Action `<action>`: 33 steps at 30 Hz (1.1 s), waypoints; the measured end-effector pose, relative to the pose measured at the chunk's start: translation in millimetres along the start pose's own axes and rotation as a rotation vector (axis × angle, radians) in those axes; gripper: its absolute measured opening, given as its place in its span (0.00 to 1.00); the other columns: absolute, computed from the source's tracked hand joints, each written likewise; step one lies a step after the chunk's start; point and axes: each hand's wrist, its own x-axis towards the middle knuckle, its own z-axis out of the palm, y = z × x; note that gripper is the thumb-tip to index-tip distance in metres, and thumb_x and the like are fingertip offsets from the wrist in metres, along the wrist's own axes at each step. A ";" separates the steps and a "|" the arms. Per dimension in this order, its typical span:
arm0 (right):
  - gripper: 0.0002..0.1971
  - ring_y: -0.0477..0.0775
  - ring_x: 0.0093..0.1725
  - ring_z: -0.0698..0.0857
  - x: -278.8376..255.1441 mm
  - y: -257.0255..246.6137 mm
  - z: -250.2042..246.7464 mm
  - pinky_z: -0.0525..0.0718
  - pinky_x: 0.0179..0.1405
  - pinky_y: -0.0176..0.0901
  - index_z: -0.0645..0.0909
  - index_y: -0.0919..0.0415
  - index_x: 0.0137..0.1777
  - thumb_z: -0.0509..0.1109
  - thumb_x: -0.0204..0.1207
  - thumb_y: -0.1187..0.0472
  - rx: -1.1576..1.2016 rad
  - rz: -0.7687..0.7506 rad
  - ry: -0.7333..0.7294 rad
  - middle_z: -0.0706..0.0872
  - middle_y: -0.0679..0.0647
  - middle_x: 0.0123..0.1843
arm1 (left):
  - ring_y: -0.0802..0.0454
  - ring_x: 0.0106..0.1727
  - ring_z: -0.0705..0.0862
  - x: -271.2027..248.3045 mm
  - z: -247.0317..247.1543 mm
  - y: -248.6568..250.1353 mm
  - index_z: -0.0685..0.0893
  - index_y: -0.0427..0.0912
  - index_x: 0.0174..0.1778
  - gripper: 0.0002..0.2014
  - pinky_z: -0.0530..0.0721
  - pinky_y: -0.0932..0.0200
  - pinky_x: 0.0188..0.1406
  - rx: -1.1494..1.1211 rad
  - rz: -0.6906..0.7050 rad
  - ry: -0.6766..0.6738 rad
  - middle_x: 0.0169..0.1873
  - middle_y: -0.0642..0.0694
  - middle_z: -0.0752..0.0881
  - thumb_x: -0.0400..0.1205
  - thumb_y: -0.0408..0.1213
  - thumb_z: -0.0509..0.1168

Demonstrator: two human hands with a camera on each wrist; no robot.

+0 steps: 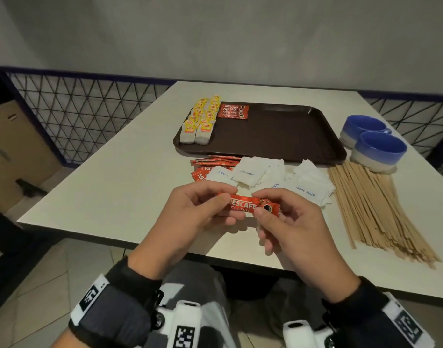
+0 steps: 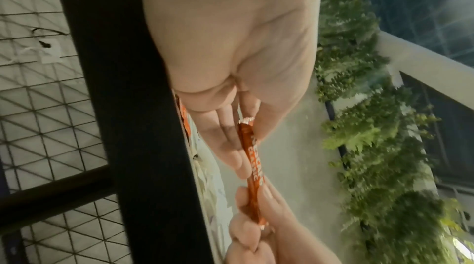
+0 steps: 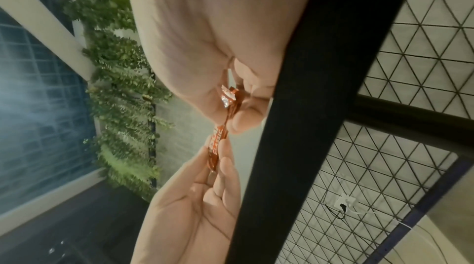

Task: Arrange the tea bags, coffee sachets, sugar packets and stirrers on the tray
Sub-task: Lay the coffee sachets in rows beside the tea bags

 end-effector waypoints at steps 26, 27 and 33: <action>0.14 0.57 0.31 0.87 -1.5 -0.2 2.0 0.90 0.35 0.51 0.91 0.56 0.55 0.73 0.79 0.74 0.035 -0.052 0.059 0.90 0.68 0.40 | 0.41 0.49 0.95 -2.5 -2.4 -9.3 0.89 0.51 0.62 0.22 0.92 0.46 0.48 0.094 -0.004 -0.067 0.52 0.39 0.94 0.76 0.25 0.79; 0.14 0.57 0.32 0.87 -2.2 0.1 2.3 0.90 0.35 0.52 0.92 0.56 0.55 0.73 0.80 0.74 0.008 -0.053 0.057 0.90 0.67 0.40 | 0.40 0.43 0.94 -2.6 -2.1 -8.1 0.89 0.51 0.62 0.22 0.92 0.45 0.44 0.089 -0.013 -0.072 0.51 0.38 0.94 0.76 0.26 0.79; 0.14 0.55 0.35 0.87 -6.7 -2.0 4.6 0.91 0.39 0.55 0.91 0.52 0.59 0.71 0.83 0.70 -0.072 -0.033 0.052 0.91 0.62 0.40 | 0.42 0.43 0.94 -4.1 -0.4 -6.1 0.90 0.54 0.60 0.23 0.93 0.44 0.42 0.126 -0.005 -0.049 0.50 0.42 0.94 0.73 0.27 0.81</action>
